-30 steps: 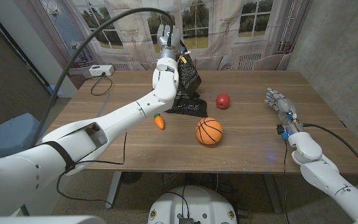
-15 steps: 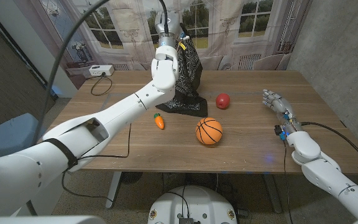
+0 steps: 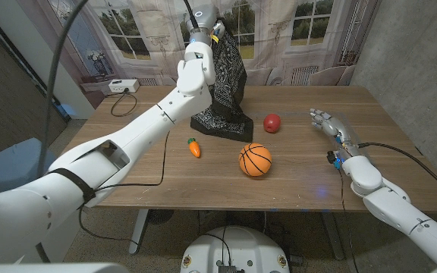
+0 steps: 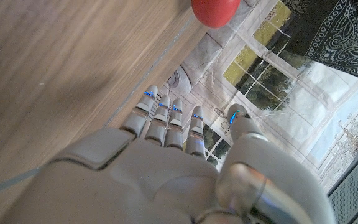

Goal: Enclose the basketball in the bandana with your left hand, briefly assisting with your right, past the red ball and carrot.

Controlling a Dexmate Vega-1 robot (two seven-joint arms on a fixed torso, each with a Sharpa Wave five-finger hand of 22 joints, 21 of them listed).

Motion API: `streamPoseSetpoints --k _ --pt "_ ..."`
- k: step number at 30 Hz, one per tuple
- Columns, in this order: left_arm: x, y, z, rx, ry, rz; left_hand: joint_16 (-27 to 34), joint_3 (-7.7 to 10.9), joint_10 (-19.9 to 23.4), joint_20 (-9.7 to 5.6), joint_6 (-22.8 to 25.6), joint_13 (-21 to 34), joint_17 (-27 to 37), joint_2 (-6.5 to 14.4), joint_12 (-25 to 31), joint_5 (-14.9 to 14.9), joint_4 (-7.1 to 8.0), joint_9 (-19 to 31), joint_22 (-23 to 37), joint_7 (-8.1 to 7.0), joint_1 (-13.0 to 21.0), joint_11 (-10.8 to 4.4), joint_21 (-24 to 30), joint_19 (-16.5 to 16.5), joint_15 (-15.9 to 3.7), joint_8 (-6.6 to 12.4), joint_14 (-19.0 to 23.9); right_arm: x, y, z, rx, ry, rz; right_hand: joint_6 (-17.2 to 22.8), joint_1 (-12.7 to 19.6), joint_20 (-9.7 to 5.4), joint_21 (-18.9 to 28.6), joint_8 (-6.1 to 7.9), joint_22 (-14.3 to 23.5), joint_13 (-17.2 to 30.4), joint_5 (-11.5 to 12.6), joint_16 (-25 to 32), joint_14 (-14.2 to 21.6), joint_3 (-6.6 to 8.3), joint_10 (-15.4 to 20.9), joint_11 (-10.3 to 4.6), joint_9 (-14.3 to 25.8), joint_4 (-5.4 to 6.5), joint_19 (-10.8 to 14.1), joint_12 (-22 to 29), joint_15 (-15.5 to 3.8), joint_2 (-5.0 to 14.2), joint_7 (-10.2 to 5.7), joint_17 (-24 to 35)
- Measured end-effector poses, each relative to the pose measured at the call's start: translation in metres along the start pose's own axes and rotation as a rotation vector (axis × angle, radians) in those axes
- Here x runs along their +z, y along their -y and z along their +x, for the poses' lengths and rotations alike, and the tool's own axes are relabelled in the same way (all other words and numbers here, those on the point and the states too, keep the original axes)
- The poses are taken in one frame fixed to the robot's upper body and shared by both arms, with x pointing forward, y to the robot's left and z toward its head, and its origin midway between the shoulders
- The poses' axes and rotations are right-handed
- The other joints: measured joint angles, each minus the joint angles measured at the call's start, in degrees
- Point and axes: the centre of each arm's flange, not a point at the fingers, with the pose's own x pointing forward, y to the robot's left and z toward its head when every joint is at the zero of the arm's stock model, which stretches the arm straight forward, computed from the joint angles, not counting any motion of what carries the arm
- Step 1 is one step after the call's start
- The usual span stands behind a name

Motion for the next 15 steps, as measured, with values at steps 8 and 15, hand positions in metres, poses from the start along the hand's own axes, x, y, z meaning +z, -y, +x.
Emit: streamPoseSetpoints --k 8,15 --pt "-0.005 -0.004 0.01 -0.119 0.054 -0.195 0.0 0.75 -0.3 0.69 -0.9 0.2 0.3 0.2 -0.2 0.7 0.74 1.2 0.3 0.52 -0.2 0.32 0.0 -0.7 -0.02 1.27 0.0 0.005 -0.009 0.007 0.027 0.007 -0.029 0.0 0.5 0.0 0.0 0.0 0.0 0.0 -0.2 0.0 0.0 0.0 0.0 0.0 0.0 0.0 0.0 0.0 0.0 0.24 0.0 0.0" --pt "-0.009 -0.02 0.018 -0.133 0.071 -0.354 -0.2 1.27 -0.5 1.0 -1.4 0.3 0.6 0.2 -0.2 0.7 0.79 2.0 0.3 0.62 -0.2 0.52 0.1 -1.0 0.29 2.16 -0.3 0.01 -0.019 0.014 0.063 0.02 -0.057 0.0 0.8 0.0 0.0 0.0 0.0 0.0 -0.2 0.0 0.0 0.0 0.0 0.01 0.0 0.0 0.0 0.0 0.0 0.02 0.0 0.0"
